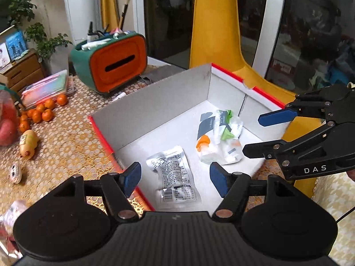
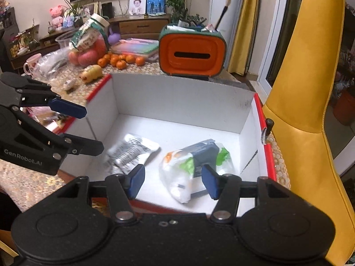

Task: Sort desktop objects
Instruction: 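Open both tools to release the sachet and bag inside the box, then move both tools back over the table toward the cable and pink box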

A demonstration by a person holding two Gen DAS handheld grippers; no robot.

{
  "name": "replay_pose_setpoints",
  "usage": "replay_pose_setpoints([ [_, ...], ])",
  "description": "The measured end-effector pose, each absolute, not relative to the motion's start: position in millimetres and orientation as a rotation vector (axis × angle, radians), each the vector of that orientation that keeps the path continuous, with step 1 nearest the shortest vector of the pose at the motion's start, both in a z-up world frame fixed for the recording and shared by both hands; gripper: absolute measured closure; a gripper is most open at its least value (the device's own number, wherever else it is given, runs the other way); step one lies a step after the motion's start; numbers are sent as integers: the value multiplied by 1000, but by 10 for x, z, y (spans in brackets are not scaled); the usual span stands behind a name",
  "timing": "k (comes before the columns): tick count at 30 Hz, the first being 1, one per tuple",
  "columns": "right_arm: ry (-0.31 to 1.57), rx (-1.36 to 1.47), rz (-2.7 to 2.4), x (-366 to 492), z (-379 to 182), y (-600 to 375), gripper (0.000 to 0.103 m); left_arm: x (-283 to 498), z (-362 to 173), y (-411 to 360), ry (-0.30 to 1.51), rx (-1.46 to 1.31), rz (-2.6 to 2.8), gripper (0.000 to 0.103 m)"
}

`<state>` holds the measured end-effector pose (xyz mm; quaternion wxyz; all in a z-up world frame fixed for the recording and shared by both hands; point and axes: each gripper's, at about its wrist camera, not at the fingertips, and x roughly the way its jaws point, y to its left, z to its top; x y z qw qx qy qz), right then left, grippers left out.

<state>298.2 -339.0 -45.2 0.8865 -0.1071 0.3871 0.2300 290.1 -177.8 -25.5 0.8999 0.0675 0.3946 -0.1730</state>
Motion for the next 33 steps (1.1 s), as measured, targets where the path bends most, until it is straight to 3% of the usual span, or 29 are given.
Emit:
replay_pose_setpoints([
  [27, 685, -170, 609, 2033, -98, -2368, 37, 1490, 88, -567, 689, 38, -204, 36],
  [30, 687, -176, 625, 1982, -129, -2194, 34, 1352, 86, -406, 675, 36, -163, 26],
  [33, 689, -193, 640, 1933, -173, -2019, 32, 1234, 58, -241, 671, 18, -135, 25],
])
